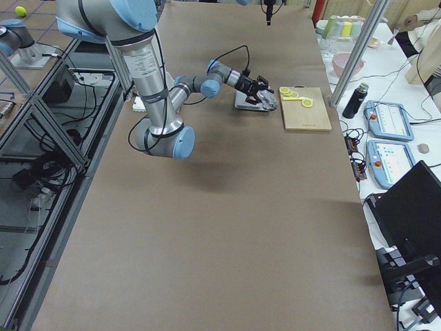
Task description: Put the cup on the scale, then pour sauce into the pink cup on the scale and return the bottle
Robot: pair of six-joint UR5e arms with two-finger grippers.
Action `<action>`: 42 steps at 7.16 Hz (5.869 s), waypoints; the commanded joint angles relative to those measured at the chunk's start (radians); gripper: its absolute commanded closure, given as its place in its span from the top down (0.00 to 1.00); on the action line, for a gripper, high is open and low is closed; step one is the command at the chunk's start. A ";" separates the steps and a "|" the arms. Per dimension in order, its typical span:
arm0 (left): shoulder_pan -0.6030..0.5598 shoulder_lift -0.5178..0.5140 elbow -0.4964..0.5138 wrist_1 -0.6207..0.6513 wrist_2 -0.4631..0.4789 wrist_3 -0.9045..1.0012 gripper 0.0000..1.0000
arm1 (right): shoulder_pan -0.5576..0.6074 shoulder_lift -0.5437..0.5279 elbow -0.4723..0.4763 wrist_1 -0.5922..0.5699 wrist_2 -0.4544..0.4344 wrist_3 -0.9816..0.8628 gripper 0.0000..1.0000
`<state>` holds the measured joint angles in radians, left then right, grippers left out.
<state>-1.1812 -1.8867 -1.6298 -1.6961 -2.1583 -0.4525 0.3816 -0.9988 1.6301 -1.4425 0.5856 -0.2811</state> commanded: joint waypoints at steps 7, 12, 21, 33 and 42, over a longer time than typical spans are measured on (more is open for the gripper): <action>0.002 -0.017 -0.002 0.001 -0.002 -0.003 0.99 | 0.124 -0.181 0.210 0.228 0.362 0.479 0.00; 0.002 -0.025 -0.005 0.003 -0.002 -0.003 0.99 | 0.215 -0.467 0.205 0.760 0.539 0.898 0.00; 0.003 -0.031 0.004 0.004 0.000 -0.002 0.99 | 0.255 -0.468 -0.019 1.005 0.649 1.135 0.00; 0.006 -0.054 0.038 0.003 0.002 -0.002 0.99 | 0.244 -0.446 -0.098 1.011 0.652 1.136 0.00; 0.006 -0.066 0.064 -0.010 0.002 -0.002 0.99 | 0.246 -0.432 -0.101 1.015 0.660 1.134 1.00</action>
<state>-1.1750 -1.9504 -1.5697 -1.7057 -2.1568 -0.4541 0.6261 -1.4277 1.5218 -0.4285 1.2454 0.8520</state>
